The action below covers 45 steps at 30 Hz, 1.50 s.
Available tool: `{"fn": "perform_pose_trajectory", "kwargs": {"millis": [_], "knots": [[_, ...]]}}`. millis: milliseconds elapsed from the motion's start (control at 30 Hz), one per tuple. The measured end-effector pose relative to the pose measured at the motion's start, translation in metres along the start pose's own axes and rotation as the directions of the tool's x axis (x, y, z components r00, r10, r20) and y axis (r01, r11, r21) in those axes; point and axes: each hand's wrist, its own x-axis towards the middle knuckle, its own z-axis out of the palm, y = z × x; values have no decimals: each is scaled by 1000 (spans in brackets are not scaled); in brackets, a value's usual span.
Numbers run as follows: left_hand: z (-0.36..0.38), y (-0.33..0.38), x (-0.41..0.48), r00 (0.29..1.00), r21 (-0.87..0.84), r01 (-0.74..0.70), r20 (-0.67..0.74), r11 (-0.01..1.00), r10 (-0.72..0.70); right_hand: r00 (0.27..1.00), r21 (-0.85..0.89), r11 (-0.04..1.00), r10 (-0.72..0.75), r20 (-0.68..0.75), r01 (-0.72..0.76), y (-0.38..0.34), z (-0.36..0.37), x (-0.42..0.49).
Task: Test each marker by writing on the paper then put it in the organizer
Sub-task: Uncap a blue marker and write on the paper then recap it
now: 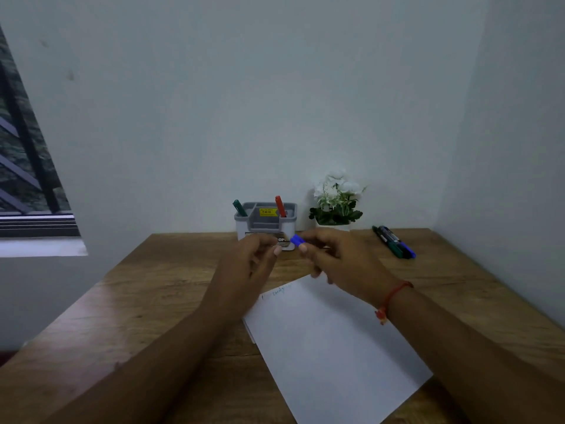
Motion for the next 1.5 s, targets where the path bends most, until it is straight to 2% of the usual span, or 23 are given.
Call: {"fn": "perform_pose_trajectory", "kwargs": {"millis": [100,233,367,533,700,1000,1067,1167,1300,1367,1433,1500], "knots": [[-1,1,0,999,-39,-41,27,998,42,995,-237,968,-75,59,87,-4,4,-1],[0,0,-1,997,-78,-52,56,996,56,986,-408,900,-108,129,152,-3,9,0],[-1,-3,0,998,-73,-7,64,997,12,977,-422,890,-103,187,175,-2,10,-1],[0,-9,-1,992,-147,82,104,986,-67,961,-483,845,-117,249,228,-1,12,0],[0,-6,0,980,-280,188,111,941,-163,964,-480,846,-135,227,231,-1,12,1],[-2,0,0,948,-448,318,149,836,-281,971,-484,857,-73,226,177,-1,14,0],[-3,0,2,932,-490,356,130,796,-337,977,-425,899,-13,214,105,-3,11,-3],[-5,-3,6,890,-594,411,96,692,-446,981,-221,973,102,166,-64,-2,1,-5],[-8,-7,7,848,-736,424,119,527,-516,976,59,976,202,85,-207,1,-1,-3],[-8,-9,8,850,-733,420,112,535,-514,935,308,883,342,99,-355,-2,3,-1],[-7,-11,9,854,-661,434,84,613,-514,886,522,725,438,154,-450,-5,6,-1],[-5,-11,8,872,-537,432,42,725,-488,884,550,704,439,161,-450,-4,8,-1]]}}
